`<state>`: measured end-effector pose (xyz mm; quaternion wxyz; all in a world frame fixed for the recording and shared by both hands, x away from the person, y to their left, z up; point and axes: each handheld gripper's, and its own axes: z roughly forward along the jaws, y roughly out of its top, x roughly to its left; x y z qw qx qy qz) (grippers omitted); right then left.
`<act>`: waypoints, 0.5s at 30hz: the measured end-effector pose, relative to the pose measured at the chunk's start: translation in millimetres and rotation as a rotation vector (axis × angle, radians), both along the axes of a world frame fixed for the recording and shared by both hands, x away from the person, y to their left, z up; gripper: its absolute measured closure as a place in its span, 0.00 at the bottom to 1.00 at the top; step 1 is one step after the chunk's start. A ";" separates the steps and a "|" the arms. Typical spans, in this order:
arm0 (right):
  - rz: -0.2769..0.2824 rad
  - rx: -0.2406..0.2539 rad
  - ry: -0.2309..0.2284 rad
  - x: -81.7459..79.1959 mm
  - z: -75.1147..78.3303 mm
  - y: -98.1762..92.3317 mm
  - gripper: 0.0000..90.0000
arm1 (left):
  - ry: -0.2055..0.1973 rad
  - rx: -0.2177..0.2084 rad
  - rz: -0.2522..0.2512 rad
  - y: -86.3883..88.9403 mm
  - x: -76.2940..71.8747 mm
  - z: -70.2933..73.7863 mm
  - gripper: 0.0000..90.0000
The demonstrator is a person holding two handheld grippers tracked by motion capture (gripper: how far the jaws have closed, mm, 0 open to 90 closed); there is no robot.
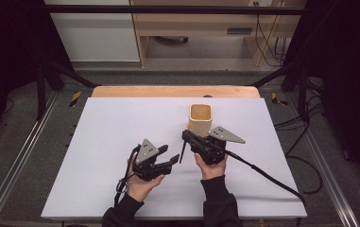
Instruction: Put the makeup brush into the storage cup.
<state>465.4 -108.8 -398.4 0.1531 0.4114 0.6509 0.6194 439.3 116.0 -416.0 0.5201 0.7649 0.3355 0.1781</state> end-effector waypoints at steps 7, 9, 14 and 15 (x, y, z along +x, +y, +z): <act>-0.001 -0.017 -0.034 1.6 4.6 -4.4 0.93 | 0.018 0.021 -0.019 10.9 3.7 6.5 0.29; -0.001 -0.019 -0.033 1.5 5.6 -5.1 0.93 | 0.016 0.033 -0.015 16.5 4.0 7.4 0.26; 0.001 -0.026 -0.049 3.1 9.3 -8.5 0.93 | 0.029 0.045 0.008 35.4 4.0 5.9 0.20; 0.004 -0.028 -0.053 3.6 10.1 -9.6 0.93 | 0.036 0.041 0.014 40.0 3.8 4.6 0.19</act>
